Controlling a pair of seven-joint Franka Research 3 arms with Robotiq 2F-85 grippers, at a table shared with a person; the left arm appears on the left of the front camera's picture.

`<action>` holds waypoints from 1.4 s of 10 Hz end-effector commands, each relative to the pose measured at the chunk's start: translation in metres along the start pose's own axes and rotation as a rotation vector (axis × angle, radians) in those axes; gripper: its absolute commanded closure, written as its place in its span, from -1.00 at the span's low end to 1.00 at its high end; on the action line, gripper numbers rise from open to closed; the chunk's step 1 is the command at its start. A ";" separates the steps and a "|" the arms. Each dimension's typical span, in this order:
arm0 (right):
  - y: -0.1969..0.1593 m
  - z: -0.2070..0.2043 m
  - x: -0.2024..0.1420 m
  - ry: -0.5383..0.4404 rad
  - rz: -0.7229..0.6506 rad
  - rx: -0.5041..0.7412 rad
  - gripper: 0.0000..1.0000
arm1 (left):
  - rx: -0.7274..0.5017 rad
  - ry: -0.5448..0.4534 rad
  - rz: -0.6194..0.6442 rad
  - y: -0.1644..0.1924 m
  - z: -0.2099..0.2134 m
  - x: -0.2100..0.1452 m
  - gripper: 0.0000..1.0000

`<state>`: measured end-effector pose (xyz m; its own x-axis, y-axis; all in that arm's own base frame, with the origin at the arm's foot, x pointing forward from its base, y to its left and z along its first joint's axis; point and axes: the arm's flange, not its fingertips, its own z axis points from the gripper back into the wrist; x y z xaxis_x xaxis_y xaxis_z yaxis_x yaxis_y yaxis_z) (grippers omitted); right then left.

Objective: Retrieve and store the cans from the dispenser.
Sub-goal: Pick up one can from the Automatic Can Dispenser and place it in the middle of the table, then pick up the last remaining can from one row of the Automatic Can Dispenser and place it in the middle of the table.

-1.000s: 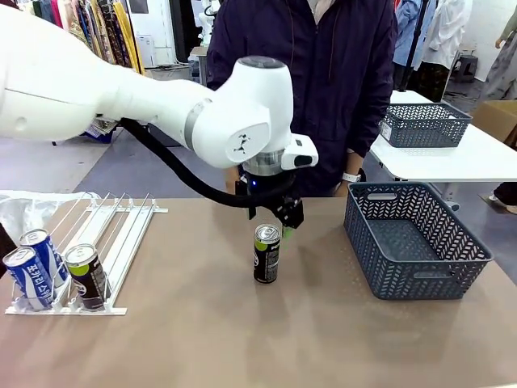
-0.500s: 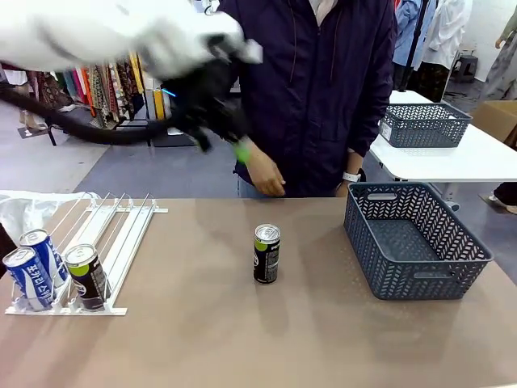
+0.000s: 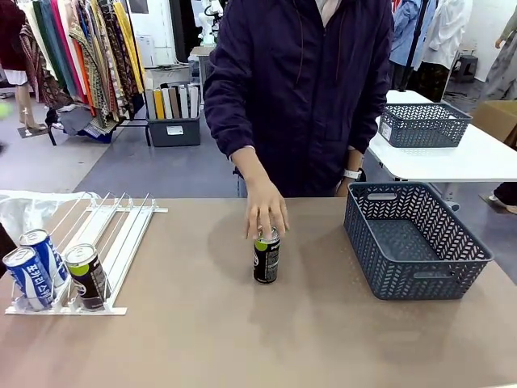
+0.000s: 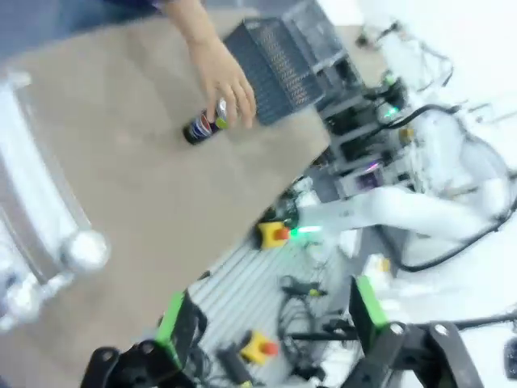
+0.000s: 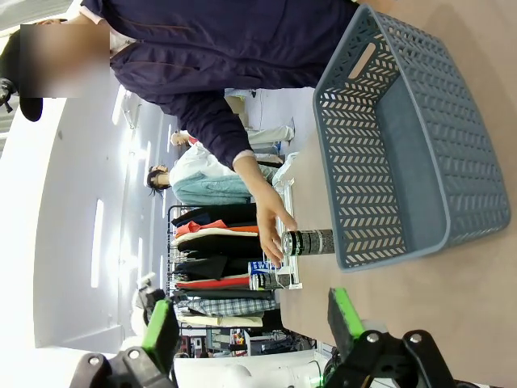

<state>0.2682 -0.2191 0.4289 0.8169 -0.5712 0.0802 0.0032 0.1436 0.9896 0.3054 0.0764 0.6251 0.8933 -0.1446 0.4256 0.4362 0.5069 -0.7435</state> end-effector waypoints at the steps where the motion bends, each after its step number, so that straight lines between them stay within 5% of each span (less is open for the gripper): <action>1: 0.003 0.001 0.000 0.000 -0.003 0.007 -1.00 | -0.144 -0.132 0.157 0.074 0.048 -0.033 -1.00; 2: 0.003 0.001 0.000 0.000 -0.003 0.007 -1.00 | -0.194 -0.165 0.175 0.095 0.055 -0.055 -1.00; 3: 0.003 0.001 0.000 0.000 -0.003 0.007 -1.00 | -0.132 -0.092 0.216 0.101 0.055 -0.065 -1.00; 4: 0.003 0.001 0.000 0.000 -0.003 0.007 -1.00 | -0.134 -0.133 0.156 0.080 0.067 -0.072 -1.00; 14: 0.003 0.001 0.000 0.000 -0.003 0.007 -1.00 | -0.134 -0.133 0.156 0.080 0.067 -0.072 -1.00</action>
<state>0.2682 -0.2191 0.4290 0.8169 -0.5712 0.0804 0.0032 0.1439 0.9896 0.2684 0.1841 0.5687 0.9396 0.0516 0.3385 0.2886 0.4128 -0.8639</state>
